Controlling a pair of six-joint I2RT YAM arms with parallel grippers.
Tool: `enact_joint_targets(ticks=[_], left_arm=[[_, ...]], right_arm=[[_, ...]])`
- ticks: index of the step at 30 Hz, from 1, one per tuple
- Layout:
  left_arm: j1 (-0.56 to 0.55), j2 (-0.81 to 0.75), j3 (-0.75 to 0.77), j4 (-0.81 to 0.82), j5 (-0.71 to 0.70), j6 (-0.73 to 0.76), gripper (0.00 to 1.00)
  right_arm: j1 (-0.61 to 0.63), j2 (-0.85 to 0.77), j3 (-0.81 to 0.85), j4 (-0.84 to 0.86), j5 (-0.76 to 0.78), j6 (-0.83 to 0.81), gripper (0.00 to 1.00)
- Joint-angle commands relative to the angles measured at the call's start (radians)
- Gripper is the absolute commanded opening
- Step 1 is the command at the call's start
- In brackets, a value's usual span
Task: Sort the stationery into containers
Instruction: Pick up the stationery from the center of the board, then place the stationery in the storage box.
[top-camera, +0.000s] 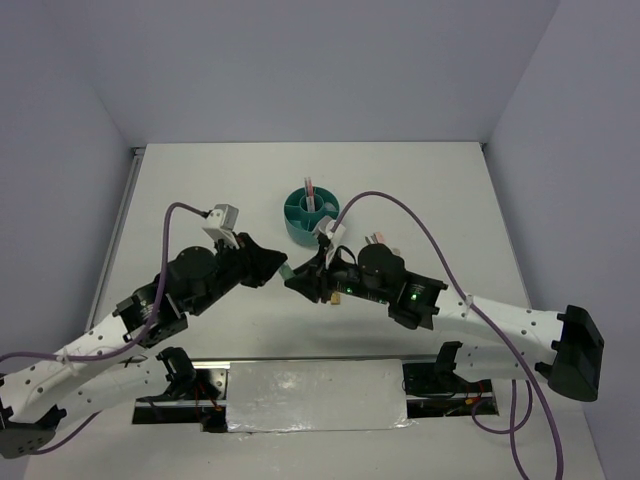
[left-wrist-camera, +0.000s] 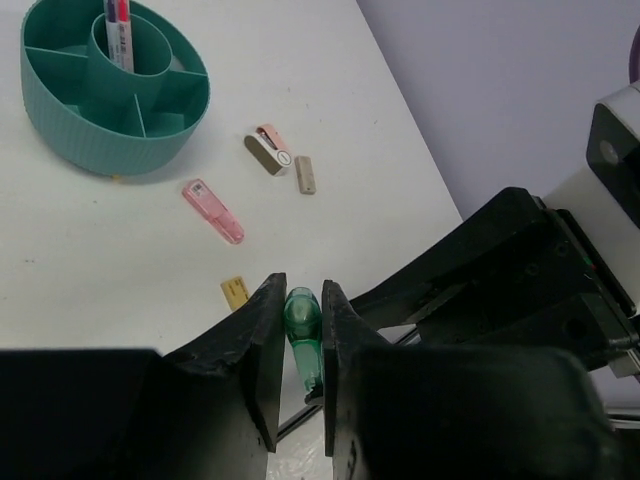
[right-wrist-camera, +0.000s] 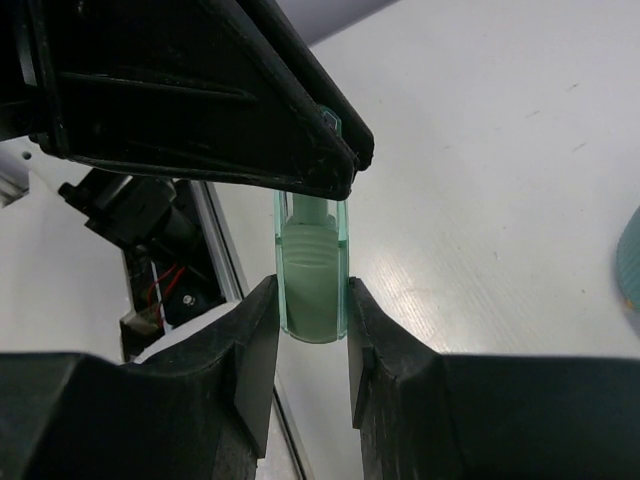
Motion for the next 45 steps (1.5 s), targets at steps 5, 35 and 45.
enact_joint_targets(ticks=[5, 35, 45], left_arm=[[0.003, 0.061, 0.057, 0.064, -0.128, 0.172, 0.00], [0.457, 0.982, 0.383, 0.741, 0.276, 0.742, 0.02], [0.478, 1.059, 0.336, 0.828, 0.288, 0.675, 0.37]], right_arm=[[0.009, -0.070, -0.025, 0.036, 0.131, 0.033, 1.00], [0.014, -0.534, -0.245, -0.208, 0.216, 0.137, 1.00], [0.012, -0.503, -0.254, -0.196, 0.219, 0.140, 1.00]])
